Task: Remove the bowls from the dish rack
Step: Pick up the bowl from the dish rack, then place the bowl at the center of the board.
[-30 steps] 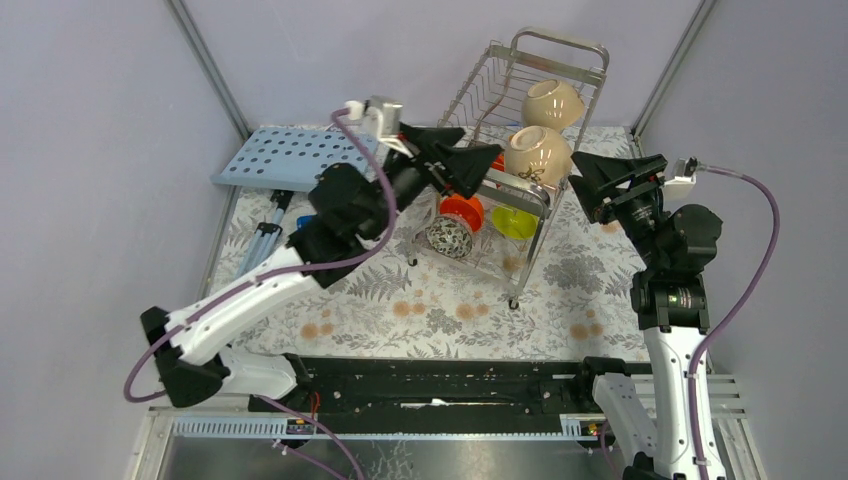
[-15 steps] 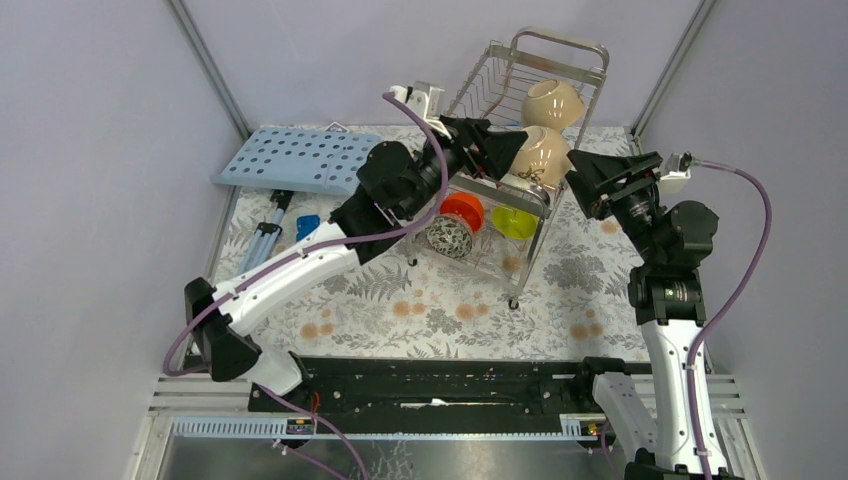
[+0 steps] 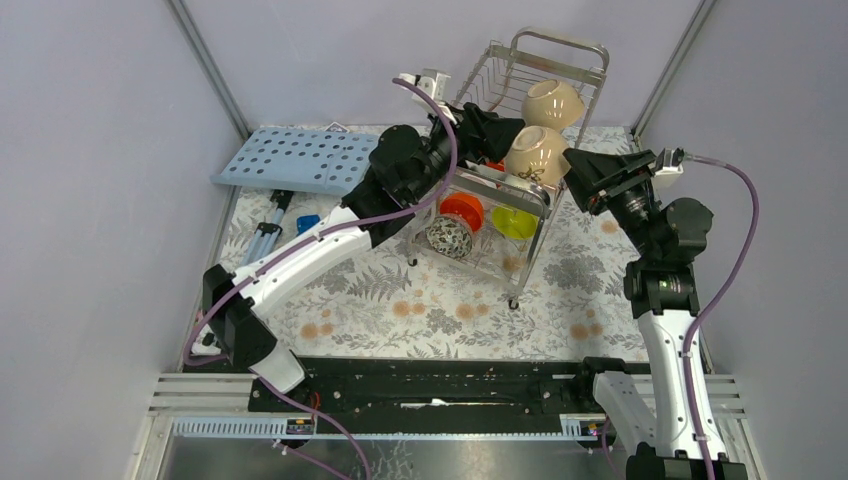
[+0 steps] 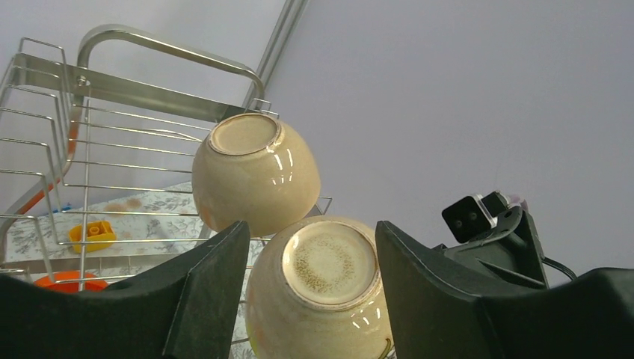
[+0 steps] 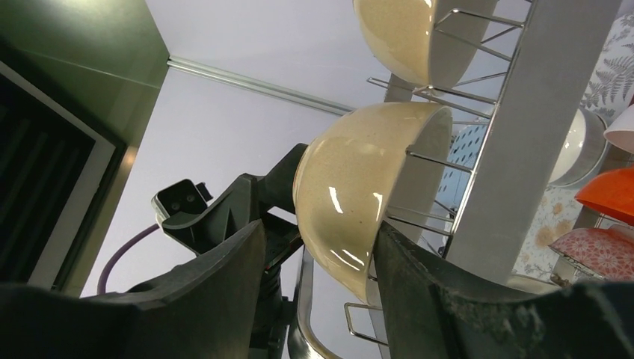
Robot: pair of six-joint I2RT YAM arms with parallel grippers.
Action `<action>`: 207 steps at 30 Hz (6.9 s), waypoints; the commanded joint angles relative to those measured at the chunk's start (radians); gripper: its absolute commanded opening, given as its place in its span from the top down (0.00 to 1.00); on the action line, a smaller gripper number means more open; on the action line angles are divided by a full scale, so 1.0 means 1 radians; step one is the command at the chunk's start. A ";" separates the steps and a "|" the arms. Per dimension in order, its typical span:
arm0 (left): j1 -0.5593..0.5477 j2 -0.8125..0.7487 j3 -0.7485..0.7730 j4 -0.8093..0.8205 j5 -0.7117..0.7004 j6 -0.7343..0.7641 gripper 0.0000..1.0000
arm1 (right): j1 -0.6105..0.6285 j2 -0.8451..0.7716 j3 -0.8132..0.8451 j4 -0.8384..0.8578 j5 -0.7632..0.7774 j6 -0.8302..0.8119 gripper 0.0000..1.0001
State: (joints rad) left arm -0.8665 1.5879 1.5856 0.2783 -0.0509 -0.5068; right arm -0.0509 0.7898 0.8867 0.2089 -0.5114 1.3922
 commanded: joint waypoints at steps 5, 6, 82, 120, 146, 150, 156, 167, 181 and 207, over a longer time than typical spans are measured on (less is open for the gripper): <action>0.011 0.044 0.048 -0.001 0.083 -0.030 0.38 | 0.008 0.013 -0.005 0.126 -0.047 0.038 0.46; 0.011 0.046 0.048 -0.001 0.086 -0.033 0.40 | 0.008 0.015 -0.005 0.131 -0.050 0.040 0.47; 0.016 -0.120 -0.095 0.075 -0.037 0.000 0.38 | 0.122 0.399 0.168 0.862 -0.120 0.467 1.00; 0.015 -0.885 -0.507 -0.629 -0.446 -0.223 0.14 | 0.461 0.407 1.178 -0.679 -0.098 -0.775 1.00; 0.015 -1.058 -0.658 -0.897 -0.420 -0.342 0.06 | 0.492 0.048 0.696 -0.806 -0.268 -1.005 1.00; 0.015 -1.059 -0.676 -0.911 -0.415 -0.352 0.05 | 0.493 -0.038 0.578 -0.850 -0.300 -1.053 1.00; 0.015 -1.061 -0.702 -0.912 -0.411 -0.355 0.05 | 0.492 -0.121 0.436 -0.966 -0.260 -1.097 1.00; 0.015 -1.023 -0.730 -0.913 -0.401 -0.354 0.05 | 0.493 -0.200 0.197 -1.027 -0.081 -1.145 1.00; 0.015 -1.020 -0.803 -0.882 -0.384 -0.371 0.05 | 0.493 -0.263 -0.024 -0.940 0.006 -1.121 1.00; 0.015 -0.924 -0.837 -0.811 -0.293 -0.401 0.05 | 0.514 -0.141 0.332 -0.983 -0.169 -1.146 1.00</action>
State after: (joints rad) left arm -0.8497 0.6697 0.7174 -0.5743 -0.3550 -0.9100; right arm 0.4522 0.6449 1.0634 -0.8783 -0.5724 0.2569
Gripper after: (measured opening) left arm 0.953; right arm 0.057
